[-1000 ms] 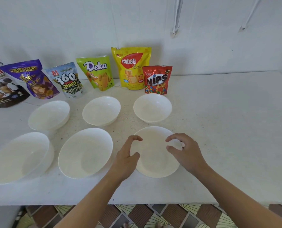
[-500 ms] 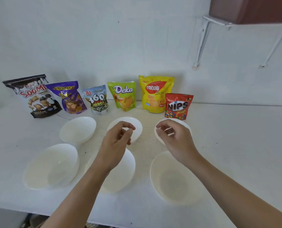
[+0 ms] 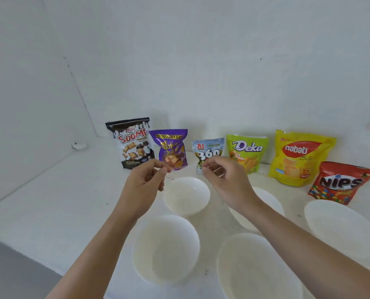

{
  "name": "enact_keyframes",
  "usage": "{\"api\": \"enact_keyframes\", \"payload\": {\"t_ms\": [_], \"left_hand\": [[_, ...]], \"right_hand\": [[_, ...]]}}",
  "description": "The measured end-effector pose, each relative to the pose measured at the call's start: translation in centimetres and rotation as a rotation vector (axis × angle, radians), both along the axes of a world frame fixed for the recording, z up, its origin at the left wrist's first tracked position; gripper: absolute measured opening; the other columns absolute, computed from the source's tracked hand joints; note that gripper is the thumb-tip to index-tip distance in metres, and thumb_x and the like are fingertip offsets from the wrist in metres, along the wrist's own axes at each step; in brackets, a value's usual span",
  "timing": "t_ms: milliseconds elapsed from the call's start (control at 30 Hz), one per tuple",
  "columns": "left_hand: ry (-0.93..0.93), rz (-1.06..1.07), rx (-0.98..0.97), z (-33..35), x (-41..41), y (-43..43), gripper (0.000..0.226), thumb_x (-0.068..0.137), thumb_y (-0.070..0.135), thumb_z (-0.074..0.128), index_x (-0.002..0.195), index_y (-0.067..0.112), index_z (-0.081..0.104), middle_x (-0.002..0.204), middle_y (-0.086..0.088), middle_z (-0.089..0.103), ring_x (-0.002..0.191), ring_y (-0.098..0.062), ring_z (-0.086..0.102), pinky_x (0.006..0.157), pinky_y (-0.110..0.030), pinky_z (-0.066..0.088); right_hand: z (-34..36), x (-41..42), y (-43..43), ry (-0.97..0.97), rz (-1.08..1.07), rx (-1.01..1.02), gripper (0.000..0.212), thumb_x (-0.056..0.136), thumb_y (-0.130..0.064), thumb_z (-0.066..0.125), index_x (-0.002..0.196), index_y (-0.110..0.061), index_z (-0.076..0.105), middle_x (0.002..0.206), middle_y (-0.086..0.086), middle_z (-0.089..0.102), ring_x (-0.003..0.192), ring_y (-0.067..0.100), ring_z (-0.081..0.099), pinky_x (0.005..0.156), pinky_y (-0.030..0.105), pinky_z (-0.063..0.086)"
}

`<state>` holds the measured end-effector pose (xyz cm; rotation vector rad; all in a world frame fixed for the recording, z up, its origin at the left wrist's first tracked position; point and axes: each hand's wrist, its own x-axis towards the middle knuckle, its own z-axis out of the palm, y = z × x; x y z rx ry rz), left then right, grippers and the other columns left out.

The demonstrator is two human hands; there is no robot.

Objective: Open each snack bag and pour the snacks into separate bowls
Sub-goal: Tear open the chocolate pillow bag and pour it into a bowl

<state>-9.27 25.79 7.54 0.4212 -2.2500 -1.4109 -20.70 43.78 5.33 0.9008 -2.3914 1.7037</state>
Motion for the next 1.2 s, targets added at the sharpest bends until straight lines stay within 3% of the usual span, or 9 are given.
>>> {"api": "enact_keyframes", "payload": {"t_ms": [167,333,533,667,800,933,1000,1100,1200], "left_hand": [[-0.005,0.050,-0.032,0.4,-0.5,-9.7,0.021,0.102,0.014,0.056,0.087,0.018,0.070,0.063,0.001,0.061,0.061,-0.009,0.055,0.066,-0.026,0.047],[-0.042,0.128,-0.093,1.1,-2.5,-17.5,0.015,0.102,0.026,0.056,0.095,0.021,0.068,0.073,0.002,0.064,0.070,-0.013,0.058,0.066,-0.026,0.044],[-0.088,0.208,-0.207,1.1,-7.1,-23.7,0.013,0.104,0.030,0.052,0.101,0.024,0.064,0.087,0.002,0.067,0.082,-0.014,0.063,0.062,-0.020,0.043],[-0.044,0.243,-0.281,1.1,-10.6,-26.7,0.013,0.103,0.025,0.053,0.103,0.022,0.066,0.101,0.005,0.064,0.087,-0.006,0.058,0.067,-0.014,0.039],[-0.033,0.263,-0.243,0.9,-13.8,-29.5,0.018,0.104,0.023,0.052,0.110,0.019,0.068,0.117,0.003,0.057,0.109,-0.011,0.054,0.069,-0.005,0.034],[-0.027,0.275,-0.192,0.3,-16.7,-31.6,0.020,0.104,0.021,0.053,0.114,0.017,0.069,0.125,0.002,0.047,0.115,-0.009,0.042,0.057,0.009,0.032],[-0.057,0.259,-0.159,-0.2,-18.0,-32.3,0.020,0.104,0.019,0.053,0.118,0.016,0.067,0.127,0.002,0.046,0.112,-0.010,0.043,0.055,0.005,0.037],[-0.135,0.214,-0.123,-1.2,-19.3,-33.0,0.019,0.102,0.017,0.054,0.119,0.020,0.062,0.125,-0.002,0.060,0.105,-0.017,0.058,0.059,-0.009,0.043],[-0.165,0.191,-0.118,-1.8,-19.6,-33.3,0.015,0.101,0.015,0.057,0.114,0.020,0.061,0.115,-0.007,0.069,0.101,-0.024,0.068,0.063,-0.019,0.049]], "right_hand": [[1.1,-0.9,-9.9,0.045,0.035,-0.008,0.005,0.090,-0.012,0.067,0.088,-0.014,0.071,0.075,-0.006,0.068,0.065,0.002,0.057,0.060,0.011,0.043],[2.2,-2.8,-17.6,0.092,0.031,0.024,0.007,0.093,-0.019,0.066,0.093,-0.015,0.071,0.083,-0.004,0.071,0.082,0.005,0.062,0.065,0.018,0.050],[2.7,-7.5,-24.5,0.159,0.002,0.082,0.006,0.092,-0.019,0.064,0.089,-0.018,0.069,0.083,-0.003,0.069,0.079,0.012,0.063,0.071,0.027,0.052],[2.7,-11.1,-28.0,0.198,0.005,0.119,0.005,0.094,-0.020,0.063,0.094,-0.019,0.068,0.091,-0.002,0.067,0.085,0.010,0.061,0.074,0.022,0.050],[2.3,-14.5,-31.1,0.194,0.005,0.133,0.007,0.094,-0.019,0.063,0.096,-0.018,0.069,0.096,0.000,0.066,0.089,0.010,0.059,0.073,0.012,0.043],[1.6,-17.8,-34.0,0.196,-0.016,0.175,0.010,0.095,-0.022,0.061,0.101,-0.020,0.068,0.108,0.000,0.061,0.104,0.012,0.054,0.083,0.021,0.042],[1.2,-19.2,-35.2,0.209,0.011,0.245,0.015,0.095,-0.023,0.061,0.109,-0.021,0.067,0.116,-0.003,0.055,0.107,0.011,0.049,0.085,0.023,0.041],[0.5,-20.3,-36.4,0.273,0.089,0.394,0.024,0.096,-0.022,0.060,0.120,-0.020,0.063,0.116,-0.003,0.055,0.100,0.013,0.054,0.081,0.026,0.047],[-0.1,-20.5,-37.3,0.371,0.100,0.467,0.017,0.097,-0.012,0.057,0.111,-0.013,0.066,0.103,0.005,0.065,0.093,0.021,0.061,0.075,0.026,0.049]]}}
